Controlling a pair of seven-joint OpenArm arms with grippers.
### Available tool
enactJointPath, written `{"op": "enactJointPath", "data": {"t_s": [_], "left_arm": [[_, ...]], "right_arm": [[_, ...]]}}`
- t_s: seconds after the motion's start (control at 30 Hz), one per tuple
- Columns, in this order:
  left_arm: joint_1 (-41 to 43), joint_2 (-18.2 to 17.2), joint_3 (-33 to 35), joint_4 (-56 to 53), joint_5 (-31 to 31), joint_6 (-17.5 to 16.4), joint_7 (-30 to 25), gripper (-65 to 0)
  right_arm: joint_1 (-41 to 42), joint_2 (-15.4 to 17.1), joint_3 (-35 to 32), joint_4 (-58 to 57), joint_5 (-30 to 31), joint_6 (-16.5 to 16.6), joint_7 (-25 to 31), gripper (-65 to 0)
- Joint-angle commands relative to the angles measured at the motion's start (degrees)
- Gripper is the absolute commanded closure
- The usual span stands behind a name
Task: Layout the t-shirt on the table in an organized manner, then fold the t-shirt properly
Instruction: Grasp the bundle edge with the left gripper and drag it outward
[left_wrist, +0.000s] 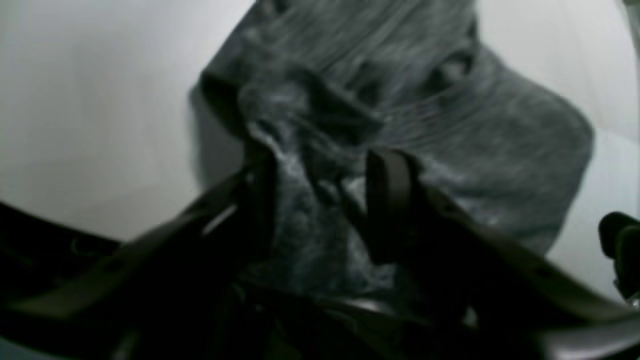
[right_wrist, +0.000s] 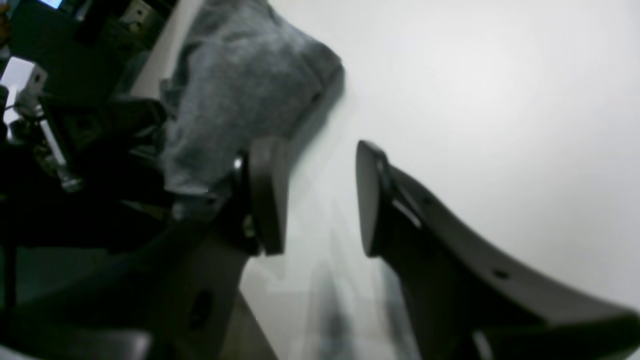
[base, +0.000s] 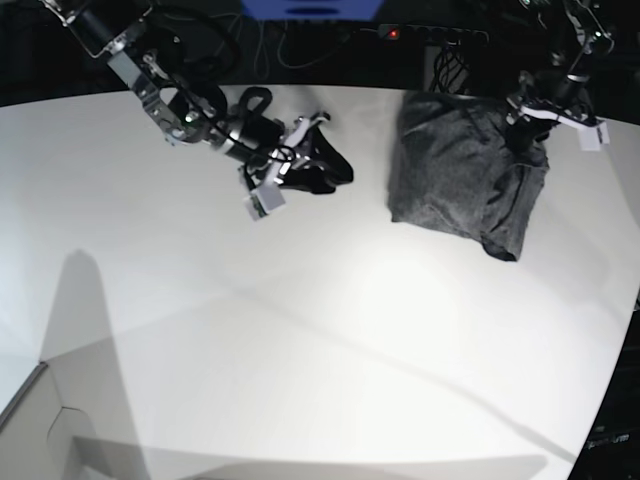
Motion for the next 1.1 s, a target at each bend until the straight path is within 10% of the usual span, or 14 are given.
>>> {"op": "enactJointPath", "data": {"t_s": [0.0, 0.77, 0.97, 1.07], "left_arm": [[1.1, -1.1, -0.3, 1.9, -1.6, -0.3, -0.8, -30.6], [-5.7, -7.2, 0.0, -6.9, -4.8, -0.3, -0.8, -32.3], [-6.3, -7.2, -0.1, -7.0, -4.8, -0.3, -0.9, -0.5], [-6.4, -7.2, -0.2, -6.6, -5.0, -0.2, -0.8, -2.0]], "right_arm": [[0.6, 0.3, 0.4, 1.8, 0.8, 0.7, 0.4, -20.4], [-0.6, 2.2, 0.4, 3.5, 0.7, 0.7, -2.7, -20.3], [-0.5, 2.4, 0.4, 3.5, 0.7, 0.7, -2.7, -20.3], [-0.4, 2.4, 0.4, 3.5, 0.7, 0.7, -2.7, -20.3]]}}
